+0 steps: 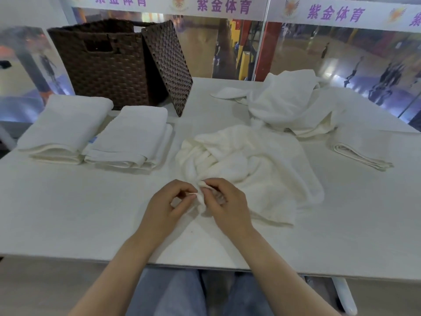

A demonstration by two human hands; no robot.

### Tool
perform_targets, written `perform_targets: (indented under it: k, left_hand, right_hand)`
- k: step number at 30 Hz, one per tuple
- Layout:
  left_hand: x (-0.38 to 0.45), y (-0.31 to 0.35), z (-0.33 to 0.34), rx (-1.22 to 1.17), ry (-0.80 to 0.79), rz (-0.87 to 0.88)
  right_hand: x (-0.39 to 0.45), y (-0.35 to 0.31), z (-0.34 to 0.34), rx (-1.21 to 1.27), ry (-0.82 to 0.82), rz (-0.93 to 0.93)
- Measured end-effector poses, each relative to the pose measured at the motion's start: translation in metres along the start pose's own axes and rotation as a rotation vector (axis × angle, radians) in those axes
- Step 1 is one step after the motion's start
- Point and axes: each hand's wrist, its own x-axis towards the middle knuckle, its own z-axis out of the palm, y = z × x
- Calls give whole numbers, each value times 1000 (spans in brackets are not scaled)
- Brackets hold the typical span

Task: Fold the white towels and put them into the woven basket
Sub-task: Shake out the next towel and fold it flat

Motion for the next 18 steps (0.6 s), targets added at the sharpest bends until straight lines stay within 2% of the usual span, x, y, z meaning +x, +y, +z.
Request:
perform_targets:
  k: [5, 14, 18]
  left_hand:
    - [4, -4, 1, -12, 17, 77]
    - [5, -8, 2, -59, 30, 44]
    - [5, -7, 5, -5, 53, -7]
  right_hand:
    - [-5, -1, -4, 14, -69, 4]
    - [-6, -6, -7, 10, -122, 35]
    - [-7, -6, -6, 6, -152, 13]
